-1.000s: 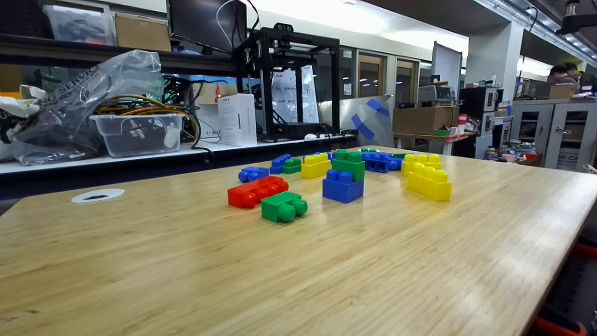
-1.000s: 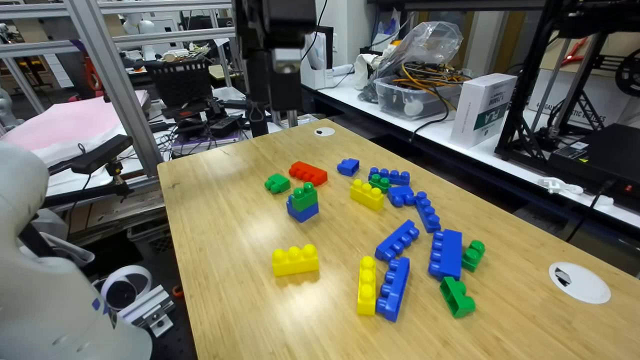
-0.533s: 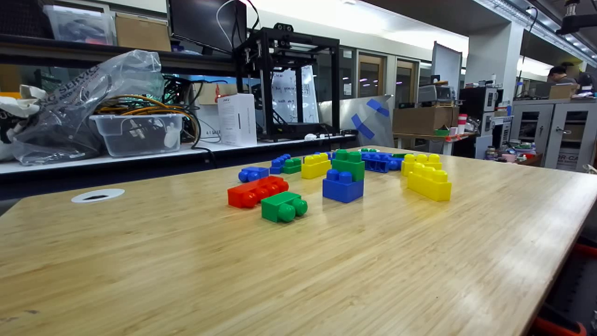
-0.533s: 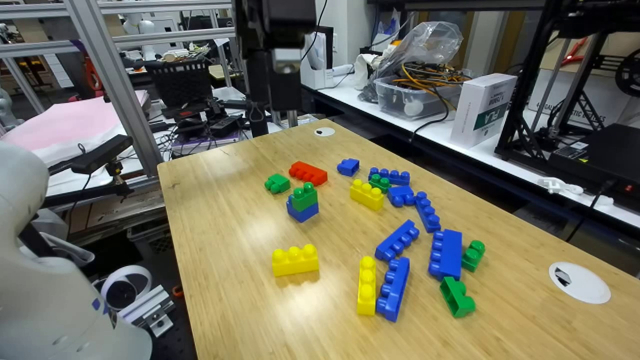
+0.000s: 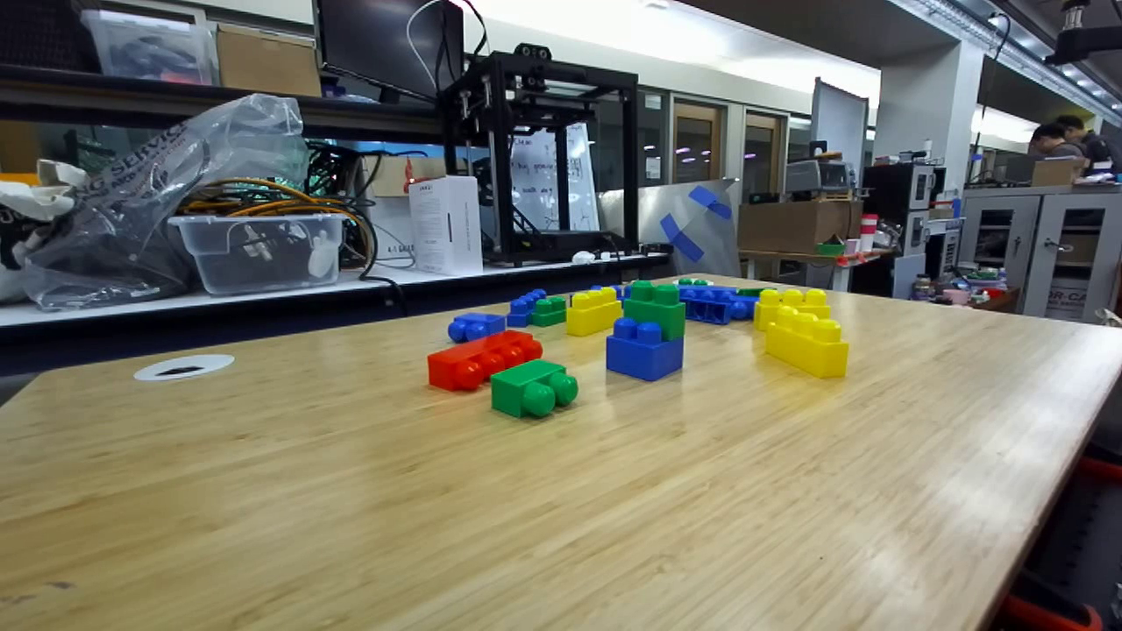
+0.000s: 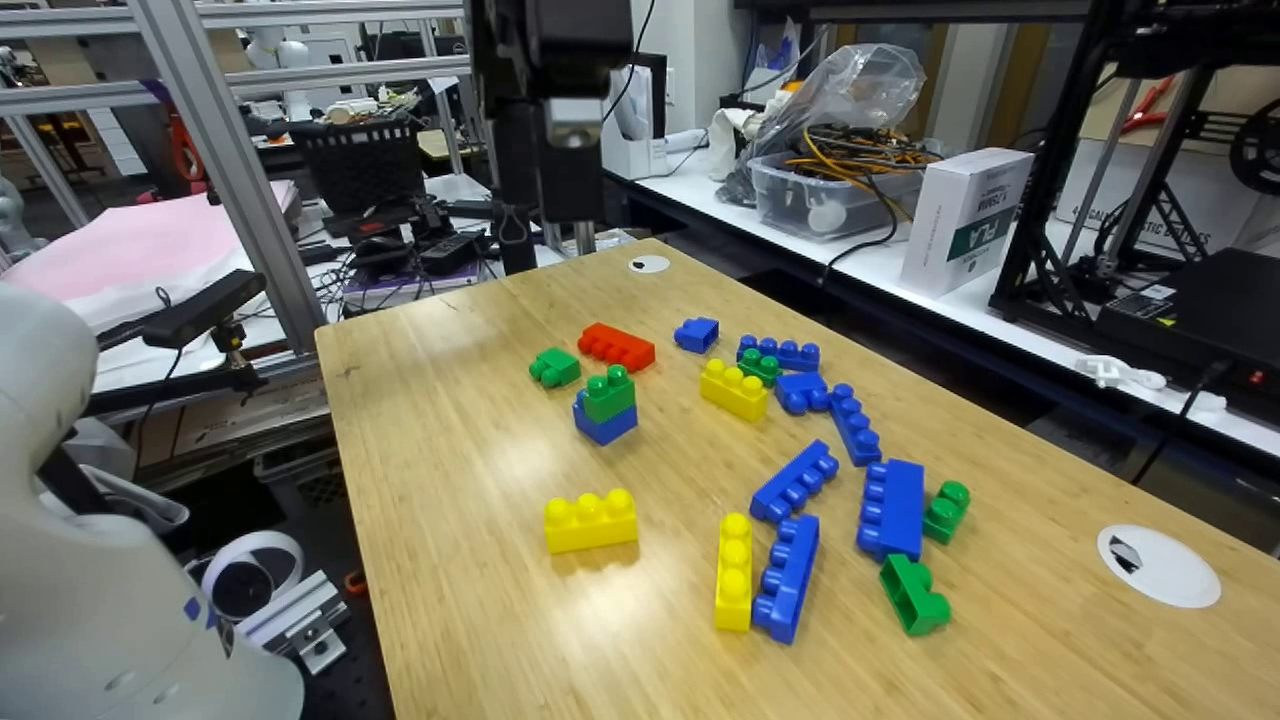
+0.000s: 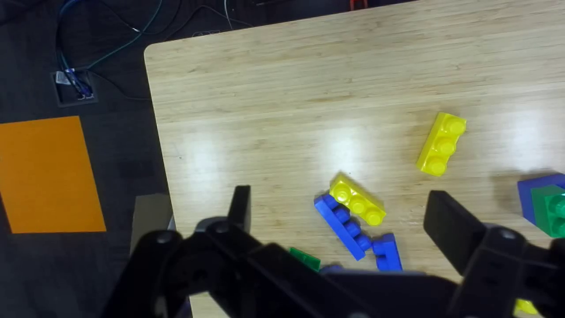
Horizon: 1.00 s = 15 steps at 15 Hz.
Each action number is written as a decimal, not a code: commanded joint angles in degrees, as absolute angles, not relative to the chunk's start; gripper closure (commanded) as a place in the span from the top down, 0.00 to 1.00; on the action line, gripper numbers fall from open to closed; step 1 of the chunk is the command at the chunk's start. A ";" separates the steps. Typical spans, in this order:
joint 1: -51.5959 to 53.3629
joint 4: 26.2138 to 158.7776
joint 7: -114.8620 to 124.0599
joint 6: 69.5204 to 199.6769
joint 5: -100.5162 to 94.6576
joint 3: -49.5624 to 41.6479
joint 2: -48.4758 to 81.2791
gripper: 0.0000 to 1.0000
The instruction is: Stack the two yellow blocks at the front of the table together
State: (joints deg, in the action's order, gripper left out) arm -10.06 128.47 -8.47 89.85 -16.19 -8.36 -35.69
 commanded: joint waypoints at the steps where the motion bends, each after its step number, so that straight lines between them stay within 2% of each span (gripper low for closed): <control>1: -9.13 128.24 -8.10 89.53 -16.52 -9.00 -35.68 1.00; 8: -9.13 128.24 -8.10 89.53 -16.52 -9.00 -35.68 1.00; 15: -6.82 131.37 -13.48 101.56 -15.65 -12.02 -29.69 1.00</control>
